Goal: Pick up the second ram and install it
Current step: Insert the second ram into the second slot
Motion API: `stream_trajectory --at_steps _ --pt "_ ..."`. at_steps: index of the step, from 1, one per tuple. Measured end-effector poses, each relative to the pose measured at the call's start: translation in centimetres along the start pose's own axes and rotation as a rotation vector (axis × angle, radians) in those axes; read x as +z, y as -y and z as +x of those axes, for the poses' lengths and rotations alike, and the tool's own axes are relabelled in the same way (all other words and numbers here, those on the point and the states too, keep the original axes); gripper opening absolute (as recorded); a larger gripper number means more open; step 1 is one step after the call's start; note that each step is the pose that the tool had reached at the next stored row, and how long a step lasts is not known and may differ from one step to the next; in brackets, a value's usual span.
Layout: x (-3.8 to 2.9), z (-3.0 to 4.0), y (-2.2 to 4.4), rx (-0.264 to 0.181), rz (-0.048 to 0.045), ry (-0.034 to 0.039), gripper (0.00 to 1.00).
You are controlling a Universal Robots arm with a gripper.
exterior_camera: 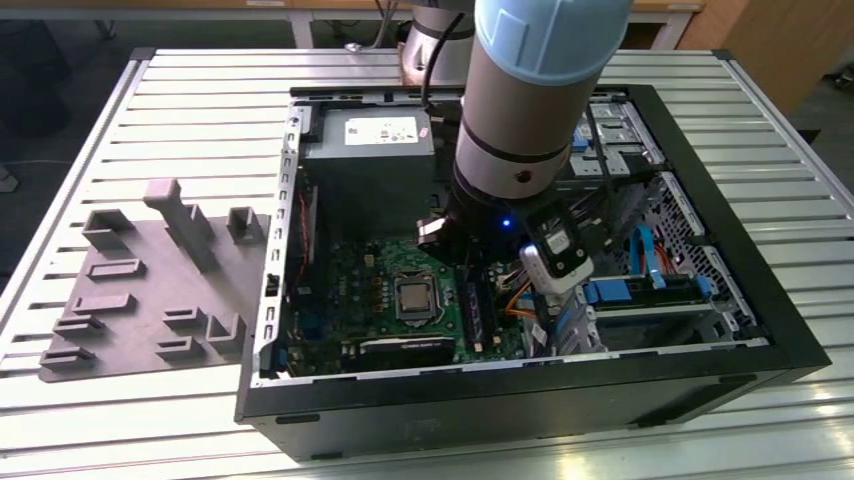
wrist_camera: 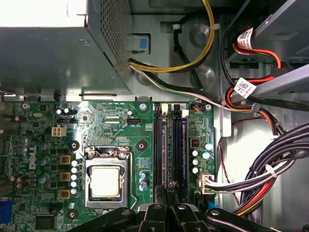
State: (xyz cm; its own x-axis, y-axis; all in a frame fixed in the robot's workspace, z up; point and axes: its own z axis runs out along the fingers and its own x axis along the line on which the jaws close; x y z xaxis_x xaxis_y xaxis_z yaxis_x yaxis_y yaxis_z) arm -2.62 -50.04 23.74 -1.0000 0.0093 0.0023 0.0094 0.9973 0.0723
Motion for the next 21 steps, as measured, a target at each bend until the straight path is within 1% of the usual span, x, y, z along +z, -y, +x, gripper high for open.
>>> stream_trajectory --at_steps 15,21 --pt "0.01 -0.02 -0.20 0.000 -0.0001 0.0000 0.11" --pt "0.01 -0.15 -0.20 0.000 -0.0001 0.0000 0.11"
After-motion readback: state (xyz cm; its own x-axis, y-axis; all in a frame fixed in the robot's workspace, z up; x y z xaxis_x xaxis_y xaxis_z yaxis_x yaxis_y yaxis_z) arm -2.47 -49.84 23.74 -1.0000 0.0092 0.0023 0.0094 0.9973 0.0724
